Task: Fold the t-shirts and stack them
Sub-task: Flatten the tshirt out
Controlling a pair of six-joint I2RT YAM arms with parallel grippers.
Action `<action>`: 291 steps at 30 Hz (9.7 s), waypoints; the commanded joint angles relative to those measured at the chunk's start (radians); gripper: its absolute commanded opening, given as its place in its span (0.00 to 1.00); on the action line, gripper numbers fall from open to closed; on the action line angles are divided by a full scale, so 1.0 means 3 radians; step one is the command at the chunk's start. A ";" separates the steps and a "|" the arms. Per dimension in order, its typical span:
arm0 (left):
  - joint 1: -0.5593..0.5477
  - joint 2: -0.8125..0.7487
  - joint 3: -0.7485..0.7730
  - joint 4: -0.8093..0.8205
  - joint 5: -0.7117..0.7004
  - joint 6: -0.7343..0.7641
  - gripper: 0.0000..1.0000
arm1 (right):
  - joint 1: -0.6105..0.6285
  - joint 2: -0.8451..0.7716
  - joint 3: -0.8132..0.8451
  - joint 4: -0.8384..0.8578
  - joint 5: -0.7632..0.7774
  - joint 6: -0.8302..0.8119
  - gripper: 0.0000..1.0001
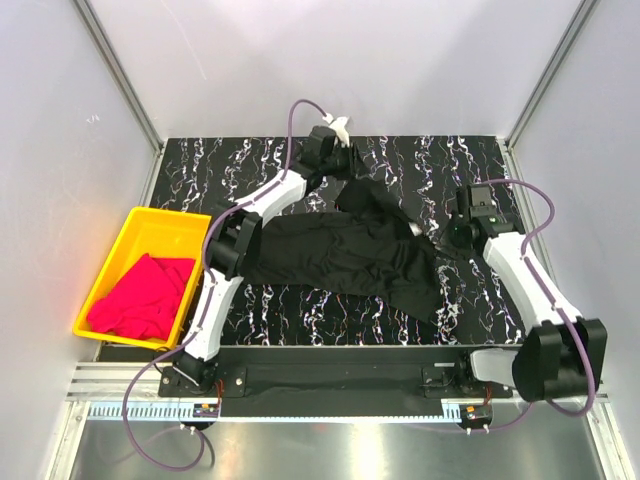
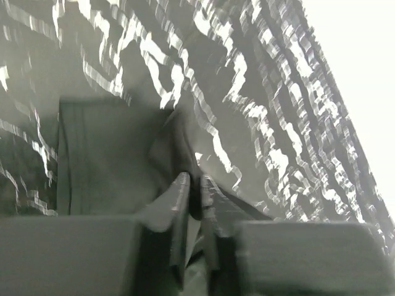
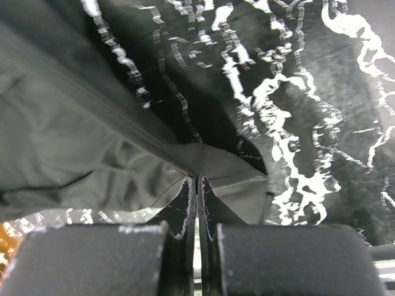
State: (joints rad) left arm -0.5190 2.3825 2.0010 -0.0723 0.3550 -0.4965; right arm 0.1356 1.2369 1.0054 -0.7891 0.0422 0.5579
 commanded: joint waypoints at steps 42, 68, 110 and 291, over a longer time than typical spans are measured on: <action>0.0953 -0.1970 -0.2687 -0.2229 -0.1352 -0.2027 0.42 | -0.0662 -0.0319 -0.0426 0.0002 -0.0918 0.0431 0.95; 0.0994 -0.2214 -0.2707 -0.2321 -0.1684 -0.1613 0.09 | -0.0662 0.0217 -0.0677 -0.0024 -0.0953 0.0293 0.72; 0.0620 -0.4966 -0.4676 -0.1876 -0.0539 -0.0656 0.00 | -0.0703 0.1302 -0.0544 0.0329 -0.0508 -0.0101 0.33; 0.0953 -0.3232 -0.3009 -0.2224 -0.1127 0.0443 0.00 | -0.0135 0.1226 -0.0386 -0.0151 -0.1751 -0.0275 0.29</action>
State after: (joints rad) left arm -0.2337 1.4467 1.1015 -0.7670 -0.0196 -0.3874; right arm 0.0872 1.6260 0.8864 -0.8165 -0.4564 0.4671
